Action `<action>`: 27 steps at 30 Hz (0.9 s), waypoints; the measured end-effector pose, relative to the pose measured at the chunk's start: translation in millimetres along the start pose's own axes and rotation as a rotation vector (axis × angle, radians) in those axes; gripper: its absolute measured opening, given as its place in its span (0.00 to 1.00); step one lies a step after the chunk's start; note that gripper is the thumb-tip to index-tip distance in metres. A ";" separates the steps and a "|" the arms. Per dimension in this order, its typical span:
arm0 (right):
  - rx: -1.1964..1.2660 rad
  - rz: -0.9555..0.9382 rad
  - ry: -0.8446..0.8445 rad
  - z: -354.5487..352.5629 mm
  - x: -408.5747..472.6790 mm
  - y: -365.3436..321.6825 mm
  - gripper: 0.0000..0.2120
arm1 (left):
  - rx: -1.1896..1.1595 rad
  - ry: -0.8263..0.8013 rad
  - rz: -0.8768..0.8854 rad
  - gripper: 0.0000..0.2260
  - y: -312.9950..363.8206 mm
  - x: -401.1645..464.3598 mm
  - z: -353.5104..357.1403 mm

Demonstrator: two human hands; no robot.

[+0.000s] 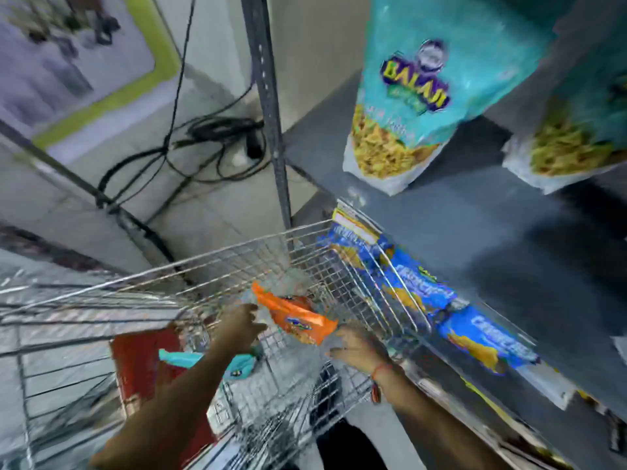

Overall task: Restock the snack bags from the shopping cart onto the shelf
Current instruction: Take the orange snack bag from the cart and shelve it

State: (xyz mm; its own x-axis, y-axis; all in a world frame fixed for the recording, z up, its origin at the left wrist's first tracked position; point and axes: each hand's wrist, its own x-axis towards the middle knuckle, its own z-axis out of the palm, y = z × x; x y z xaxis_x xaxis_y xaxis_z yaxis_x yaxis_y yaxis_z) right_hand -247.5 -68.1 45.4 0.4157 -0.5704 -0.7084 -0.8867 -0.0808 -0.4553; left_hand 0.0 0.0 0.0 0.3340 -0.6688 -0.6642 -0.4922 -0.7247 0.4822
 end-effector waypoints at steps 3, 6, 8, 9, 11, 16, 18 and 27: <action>0.001 0.008 0.136 7.3 18.8 -1.1 0.17 | -0.267 0.094 -0.070 0.21 1.2 10.5 12.5; 0.126 0.073 0.184 17.8 30.1 -4.9 0.12 | -0.346 0.125 -0.085 0.15 6.4 16.0 22.9; 0.241 0.118 0.242 20.5 35.9 -1.2 0.10 | -0.361 0.160 -0.111 0.10 10.5 17.7 25.0; 0.279 0.134 0.248 21.3 37.1 0.8 0.09 | -0.352 0.180 -0.122 0.09 11.0 18.2 25.6; 0.333 0.148 0.251 19.7 38.3 5.3 0.07 | -0.300 0.218 -0.112 0.07 13.8 15.0 25.0; 0.378 0.096 0.346 0.9 26.8 12.9 0.11 | -0.358 0.212 -0.003 0.10 34.0 -14.2 13.5; 0.442 0.047 0.413 -6.0 11.6 7.7 0.06 | -0.425 0.234 0.096 0.11 45.5 -35.3 4.3; 0.624 -0.164 0.779 -53.9 -113.9 -34.2 0.10 | -0.635 0.281 0.625 0.22 105.9 -142.8 -54.0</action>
State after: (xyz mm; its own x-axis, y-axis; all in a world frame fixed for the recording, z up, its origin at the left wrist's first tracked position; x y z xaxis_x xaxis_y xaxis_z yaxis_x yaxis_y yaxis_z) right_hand -275.5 -44.5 170.7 0.0770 -0.9834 -0.1640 -0.4734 0.1087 -0.8741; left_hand -56.4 9.8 176.7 0.3796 -0.9234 -0.0564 -0.1445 -0.1193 0.9823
